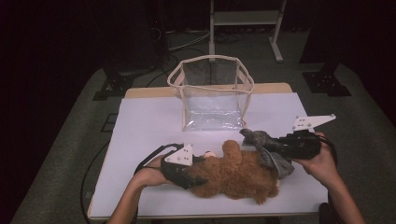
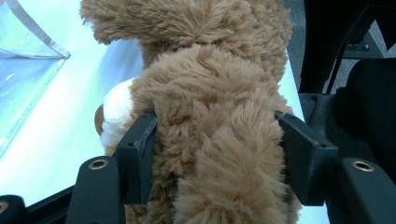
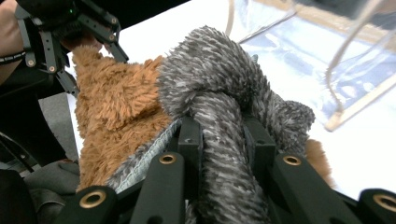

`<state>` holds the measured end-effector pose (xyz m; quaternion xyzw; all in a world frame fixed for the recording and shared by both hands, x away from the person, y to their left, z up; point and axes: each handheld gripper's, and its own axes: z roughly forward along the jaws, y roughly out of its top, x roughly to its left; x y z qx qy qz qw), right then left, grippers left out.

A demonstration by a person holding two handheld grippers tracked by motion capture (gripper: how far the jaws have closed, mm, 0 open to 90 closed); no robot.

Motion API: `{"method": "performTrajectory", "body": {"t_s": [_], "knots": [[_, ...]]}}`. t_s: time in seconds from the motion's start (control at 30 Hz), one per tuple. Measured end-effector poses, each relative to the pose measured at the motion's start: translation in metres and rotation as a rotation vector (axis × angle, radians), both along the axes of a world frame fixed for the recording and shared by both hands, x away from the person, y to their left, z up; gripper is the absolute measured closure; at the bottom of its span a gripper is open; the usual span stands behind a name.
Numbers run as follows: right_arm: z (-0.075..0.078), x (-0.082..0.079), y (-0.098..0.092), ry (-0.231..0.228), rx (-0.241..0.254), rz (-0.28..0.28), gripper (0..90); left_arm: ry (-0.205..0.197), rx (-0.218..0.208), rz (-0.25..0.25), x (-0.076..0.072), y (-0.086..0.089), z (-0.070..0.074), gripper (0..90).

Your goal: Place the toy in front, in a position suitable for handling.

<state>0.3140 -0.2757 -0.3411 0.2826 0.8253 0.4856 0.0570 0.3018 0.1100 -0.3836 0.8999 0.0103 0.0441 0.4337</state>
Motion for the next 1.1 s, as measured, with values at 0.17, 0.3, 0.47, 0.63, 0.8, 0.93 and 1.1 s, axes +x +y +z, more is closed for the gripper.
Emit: {"method": "performTrajectory", "body": {"t_s": [0.17, 0.3, 0.47, 0.63, 0.8, 0.93, 1.1], "knots": [[0.016, -0.005, -0.012, -0.038, -0.013, -0.028, 72.6, 0.0, -0.002, 0.0, 0.0, 0.0, 0.0, 35.8], [0.027, -0.008, -0.022, -0.059, -0.031, -0.056, 72.6, 0.001, 0.0, 0.001, 0.0, 0.0, 0.0, 35.6], [0.021, -0.006, -0.024, -0.03, -0.032, -0.055, 72.6, 0.005, 0.002, -0.002, 0.0, -0.001, 0.001, 35.6], [-0.003, -0.001, -0.001, 0.034, -0.043, 0.012, 72.7, 0.008, -0.002, -0.002, 0.001, -0.001, 0.001, 35.6], [-0.015, -0.006, 0.037, 0.072, 0.01, 0.147, 72.8, 0.011, -0.008, 0.011, 0.001, -0.002, 0.0, 34.7], [-0.014, -0.01, 0.056, 0.056, -0.018, 0.199, 72.5, 0.006, -0.006, 0.011, 0.001, -0.001, 0.0, 34.8], [-0.012, -0.003, 0.04, 0.057, -0.002, 0.141, 72.5, 0.011, -0.012, 0.012, 0.002, 0.0, 0.0, 34.9]]}}
